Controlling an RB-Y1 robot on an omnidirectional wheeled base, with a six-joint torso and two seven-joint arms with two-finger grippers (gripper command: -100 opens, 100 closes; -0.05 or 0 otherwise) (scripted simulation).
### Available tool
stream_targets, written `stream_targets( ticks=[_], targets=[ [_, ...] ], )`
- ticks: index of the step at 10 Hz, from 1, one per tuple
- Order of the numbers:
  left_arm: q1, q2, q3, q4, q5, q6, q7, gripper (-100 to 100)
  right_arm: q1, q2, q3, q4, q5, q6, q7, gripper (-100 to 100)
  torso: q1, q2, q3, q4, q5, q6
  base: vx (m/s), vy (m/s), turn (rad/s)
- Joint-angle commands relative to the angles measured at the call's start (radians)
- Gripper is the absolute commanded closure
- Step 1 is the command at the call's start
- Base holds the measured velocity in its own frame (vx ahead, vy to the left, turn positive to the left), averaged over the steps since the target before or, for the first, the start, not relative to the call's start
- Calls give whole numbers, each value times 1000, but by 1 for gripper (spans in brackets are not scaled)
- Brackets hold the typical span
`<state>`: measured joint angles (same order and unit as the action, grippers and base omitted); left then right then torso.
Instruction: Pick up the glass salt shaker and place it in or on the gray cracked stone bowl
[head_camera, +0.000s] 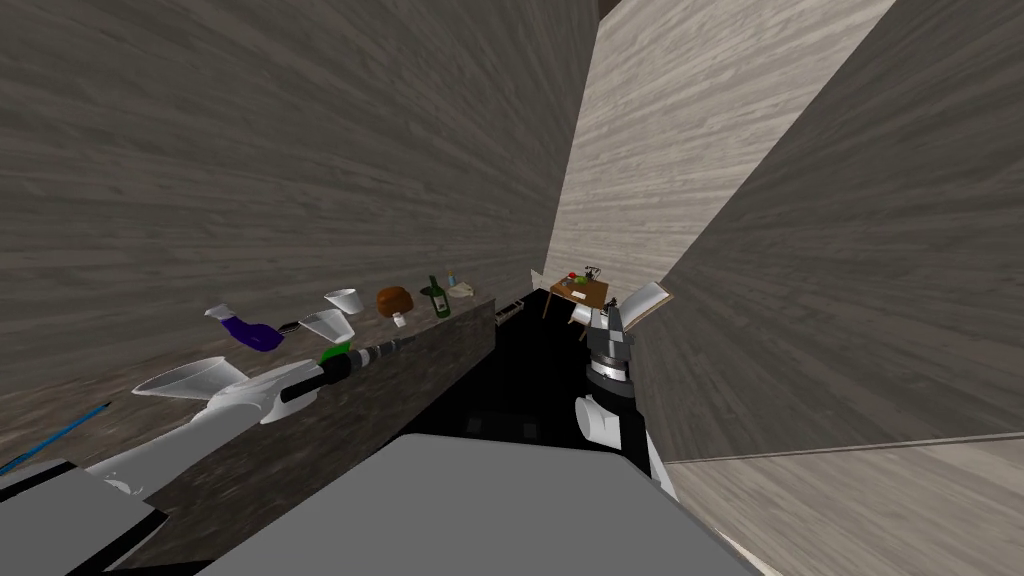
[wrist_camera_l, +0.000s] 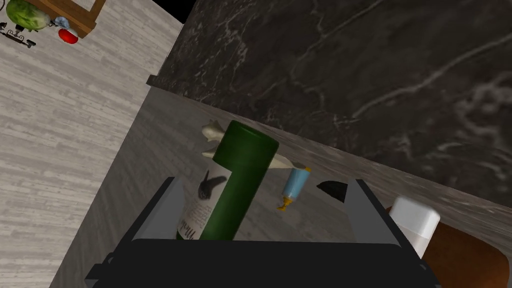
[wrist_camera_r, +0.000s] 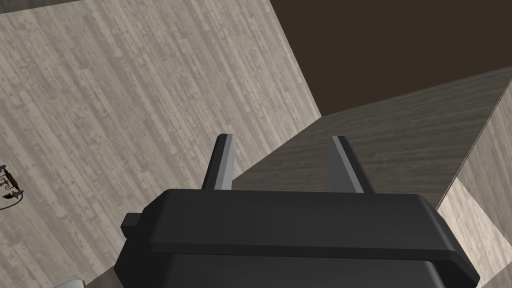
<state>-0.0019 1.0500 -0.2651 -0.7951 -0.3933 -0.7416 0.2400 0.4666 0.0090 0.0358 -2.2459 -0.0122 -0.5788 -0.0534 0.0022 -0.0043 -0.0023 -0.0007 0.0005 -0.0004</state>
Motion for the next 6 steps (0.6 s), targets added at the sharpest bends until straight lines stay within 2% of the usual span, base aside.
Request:
stream_targets(
  ticks=[1,2,3,4,6],
  targets=[
    [-26,18,-3,50,-29,6,14,-100,0,0,0,0,0,0,0,0,0,0,0,0,0,0,69,48,-117],
    [-26,18,-3,67,-29,6,14,-100,0,0,0,0,0,0,0,0,1,-1,0,0,0,0,69,51,-59],
    [-38,37,-3,106,-51,14,26,-100,0,0,0,0,0,0,0,0,1,-1,-1,0,0,0,74,57,-92],
    [-38,37,-3,106,-51,14,26,-100,0,0,0,0,0,0,0,0,1,-1,-1,0,0,0,63,50,-57],
    [-58,70,-5,174,-90,29,48,-100,0,0,0,0,0,0,0,0,1,-1,-1,0,0,0,79,61,-124]
  ],
)
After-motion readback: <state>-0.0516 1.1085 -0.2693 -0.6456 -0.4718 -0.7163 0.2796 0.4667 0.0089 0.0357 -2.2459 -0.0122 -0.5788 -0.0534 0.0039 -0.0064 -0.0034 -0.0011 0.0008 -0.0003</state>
